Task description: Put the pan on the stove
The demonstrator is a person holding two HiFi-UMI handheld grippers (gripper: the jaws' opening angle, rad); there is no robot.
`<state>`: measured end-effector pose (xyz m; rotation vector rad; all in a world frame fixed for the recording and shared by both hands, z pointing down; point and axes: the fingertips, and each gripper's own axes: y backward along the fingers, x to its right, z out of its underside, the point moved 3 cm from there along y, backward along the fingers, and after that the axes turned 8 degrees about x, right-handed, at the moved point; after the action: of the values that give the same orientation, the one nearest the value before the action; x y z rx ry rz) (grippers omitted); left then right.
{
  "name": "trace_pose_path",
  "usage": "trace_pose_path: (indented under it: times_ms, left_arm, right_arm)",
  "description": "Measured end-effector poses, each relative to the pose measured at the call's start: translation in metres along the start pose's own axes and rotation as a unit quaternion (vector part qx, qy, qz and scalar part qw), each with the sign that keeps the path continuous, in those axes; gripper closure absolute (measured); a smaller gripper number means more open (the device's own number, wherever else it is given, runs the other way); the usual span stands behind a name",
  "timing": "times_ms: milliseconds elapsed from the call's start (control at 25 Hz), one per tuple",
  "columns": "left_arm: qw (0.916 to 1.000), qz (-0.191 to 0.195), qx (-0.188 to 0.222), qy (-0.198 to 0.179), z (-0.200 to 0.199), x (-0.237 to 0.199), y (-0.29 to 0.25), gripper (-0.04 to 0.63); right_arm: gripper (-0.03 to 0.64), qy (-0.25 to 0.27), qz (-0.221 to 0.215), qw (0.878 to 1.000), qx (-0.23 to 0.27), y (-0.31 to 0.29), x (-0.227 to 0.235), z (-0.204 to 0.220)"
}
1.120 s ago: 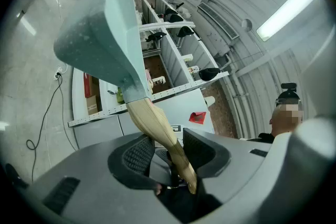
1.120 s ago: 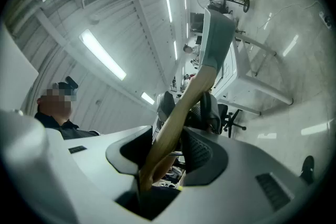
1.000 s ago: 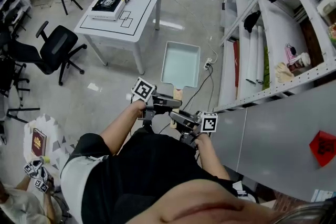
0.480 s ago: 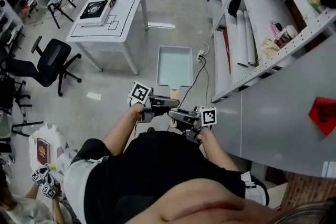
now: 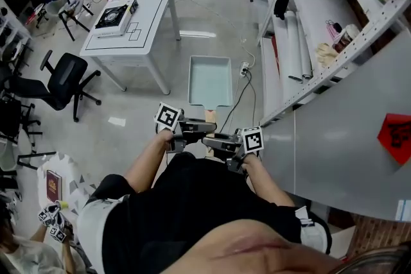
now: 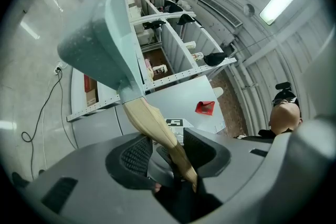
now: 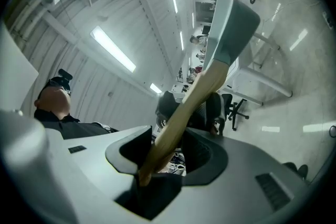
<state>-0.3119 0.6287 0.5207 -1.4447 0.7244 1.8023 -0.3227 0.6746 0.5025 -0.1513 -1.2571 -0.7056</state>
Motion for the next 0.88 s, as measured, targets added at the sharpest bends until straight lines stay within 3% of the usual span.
trace_pose_path:
  times_ms: [160,360,400,480,520,640,720,760,840,880]
  left_arm:
    - [0.9998,-0.007,0.001,0.020,0.001,-0.009,-0.002,0.402]
    - [0.9990,0.000,0.016,0.041,-0.028,-0.025,-0.006,0.400]
    - [0.9996,-0.001,0.013,0.025,-0.038,-0.029,-0.006,0.400]
    - [0.9990,-0.013,-0.001,-0.043,-0.066,-0.042,-0.006,0.400]
    - [0.9991,-0.012,-0.001,-0.042,-0.077,-0.046,-0.009,0.400]
    - [0.9984,0.024,0.010,0.051,-0.107,-0.046,-0.023,0.400]
    - [0.9976,0.034,0.007,0.059,-0.136,-0.048,-0.026,0.399]
    - [0.9986,0.031,0.004,0.043,-0.154,-0.050,-0.027,0.397]
    - [0.9995,0.022,-0.007,-0.022,-0.193,-0.057,-0.027,0.397]
    - [0.9992,0.023,-0.009,-0.033,-0.209,-0.059,-0.027,0.396]
  right_arm:
    - [0.429,0.006,-0.011,1.000,-0.020,0.001,0.010,-0.002]
    - [0.428,-0.012,-0.007,1.000,-0.013,-0.002,0.031,-0.029]
    - [0.428,-0.020,-0.001,1.000,-0.013,-0.003,0.037,-0.036]
    - [0.428,-0.025,0.008,1.000,-0.017,-0.007,0.049,-0.054]
    - [0.428,-0.024,0.012,0.999,-0.018,-0.007,0.054,-0.064]
    - [0.428,-0.010,0.022,1.000,-0.017,-0.011,0.071,-0.105]
    - [0.428,-0.008,0.030,0.999,-0.018,-0.020,0.081,-0.133]
    - [0.428,-0.012,0.033,0.999,-0.019,-0.025,0.086,-0.147]
    - [0.428,-0.013,0.036,0.999,-0.019,-0.033,0.095,-0.176]
    - [0.428,-0.007,0.031,0.999,-0.019,-0.038,0.100,-0.190]
